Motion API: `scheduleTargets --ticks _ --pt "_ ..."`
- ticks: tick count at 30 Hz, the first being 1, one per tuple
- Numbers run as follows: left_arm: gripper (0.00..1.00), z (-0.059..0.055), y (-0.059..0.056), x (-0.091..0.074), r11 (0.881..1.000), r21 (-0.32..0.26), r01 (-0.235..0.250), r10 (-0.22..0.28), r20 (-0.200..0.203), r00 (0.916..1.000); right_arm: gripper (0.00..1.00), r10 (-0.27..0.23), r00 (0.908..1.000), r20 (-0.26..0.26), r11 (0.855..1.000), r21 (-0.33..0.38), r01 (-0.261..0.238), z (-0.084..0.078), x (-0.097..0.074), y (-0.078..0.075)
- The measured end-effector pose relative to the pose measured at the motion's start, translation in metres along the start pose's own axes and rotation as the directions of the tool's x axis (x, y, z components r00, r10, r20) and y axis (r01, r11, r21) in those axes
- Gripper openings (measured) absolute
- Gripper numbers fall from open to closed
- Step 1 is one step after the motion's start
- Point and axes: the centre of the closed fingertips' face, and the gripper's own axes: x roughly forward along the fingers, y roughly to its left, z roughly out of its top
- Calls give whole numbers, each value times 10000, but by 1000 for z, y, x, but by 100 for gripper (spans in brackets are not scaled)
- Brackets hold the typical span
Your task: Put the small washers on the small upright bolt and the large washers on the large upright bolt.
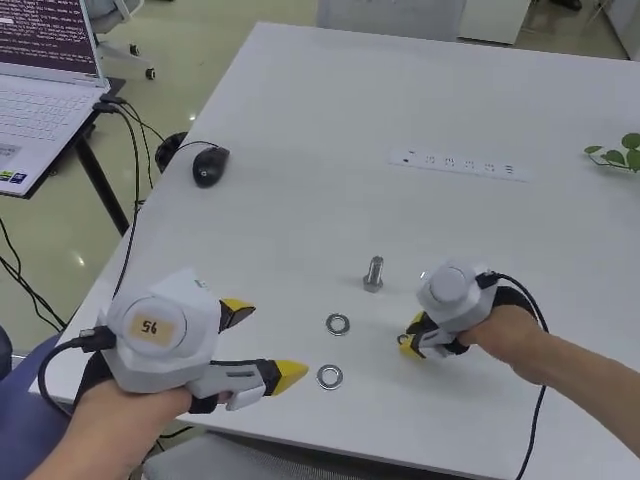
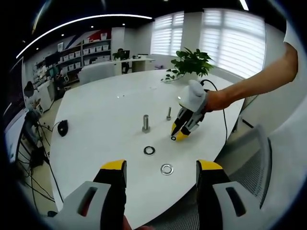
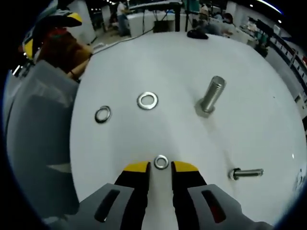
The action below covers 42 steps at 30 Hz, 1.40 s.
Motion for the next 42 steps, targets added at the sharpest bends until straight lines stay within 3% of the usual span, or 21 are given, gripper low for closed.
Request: scheduleTargets --ticks 4,6,20,31,42 --pt "58 0 -1 1 10000 62 26 -26 -35 10000 18 84 9994 -326 9992 -396 -97 0 0 0" --pt "57 0 -1 2 10000 72 42 -42 -58 10000 19 42 9988 -490 9957 -919 -87 -1 1 0" --pt "57 1 -8 8 9998 90 182 -182 -34 9998 15 50 9994 -343 9946 -1039 -85 2 2 2" --pt "56 -2 0 -1 10000 -35 -86 86 -51 10000 13 118 9997 -209 9977 -665 -131 1 1 3" --pt "56 -1 0 2 10000 -22 -54 54 -47 10000 13 72 10000 -53 9997 -250 -73 -3 -4 2"
